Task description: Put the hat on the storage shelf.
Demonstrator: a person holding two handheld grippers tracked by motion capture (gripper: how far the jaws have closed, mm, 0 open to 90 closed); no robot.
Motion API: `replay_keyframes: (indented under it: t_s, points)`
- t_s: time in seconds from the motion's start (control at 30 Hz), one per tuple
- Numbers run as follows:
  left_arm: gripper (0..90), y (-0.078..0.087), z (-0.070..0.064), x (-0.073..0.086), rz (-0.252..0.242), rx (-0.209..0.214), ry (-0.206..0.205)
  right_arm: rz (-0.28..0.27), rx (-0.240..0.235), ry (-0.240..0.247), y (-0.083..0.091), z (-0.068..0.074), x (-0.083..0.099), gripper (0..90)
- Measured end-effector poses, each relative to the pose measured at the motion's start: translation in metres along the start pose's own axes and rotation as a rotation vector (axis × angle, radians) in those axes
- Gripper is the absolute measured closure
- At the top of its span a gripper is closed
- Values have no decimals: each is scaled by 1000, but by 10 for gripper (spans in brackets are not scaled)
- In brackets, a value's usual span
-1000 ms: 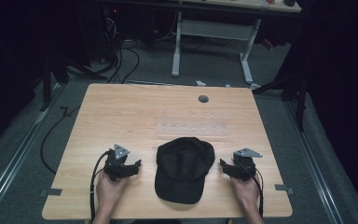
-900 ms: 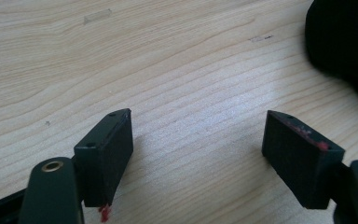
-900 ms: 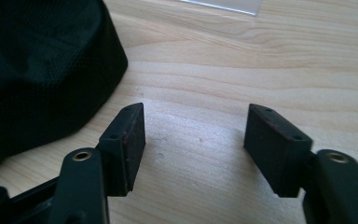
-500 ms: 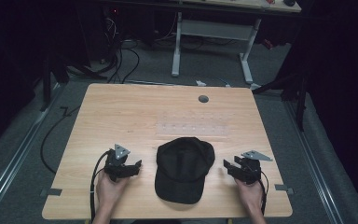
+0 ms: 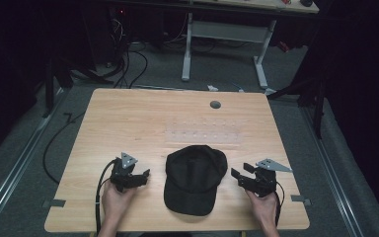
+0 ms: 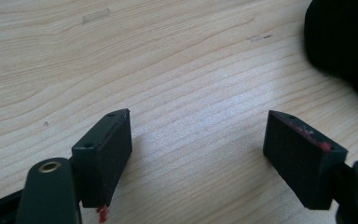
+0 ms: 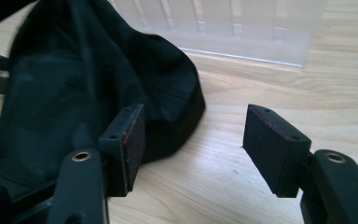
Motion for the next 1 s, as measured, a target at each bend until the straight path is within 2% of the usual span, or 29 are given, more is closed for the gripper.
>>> replay_keyframes:
  t_s: [0.2, 0.23, 0.3, 0.37, 0.43, 0.47, 0.67, 0.7, 1.0]
  points:
    - [239, 0, 0, 0, 0, 0, 0, 11, -33, 2, 3, 8, -7, 341]
    - [239, 0, 0, 0, 0, 0, 0, 8, -36, 20, 3, 11, -10, 337]
    - [239, 0, 0, 0, 0, 0, 0, 9, -39, 26, 3, 13, -11, 334]
    - [239, 0, 0, 0, 0, 0, 0, 3, -51, 62, 3, 20, -17, 326]
    - [239, 0, 0, 0, 0, 0, 0, 3, -57, 72, 3, 23, -18, 321]
    - [239, 0, 0, 0, 0, 0, 0, -3, -68, 97, 2, 27, -23, 323]
    - [239, 0, 0, 0, 0, 0, 0, 6, -81, 139, -2, 39, -34, 341]
    - [239, 0, 0, 0, 0, 0, 0, 7, -80, 161, -4, 42, -38, 345]
    - [239, 0, 0, 0, 0, 0, -1, 16, -86, 193, -15, 53, -54, 340]
Point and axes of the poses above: each handheld gripper's, and its own axes: y roughly backward along the jaws, x roughly out of its underside, z roughly to its left, the point moved 9 cm from there along -y, roughly forward along the jaws, and after that the axes turned 10 degrees about z, right-handed, at the moved point
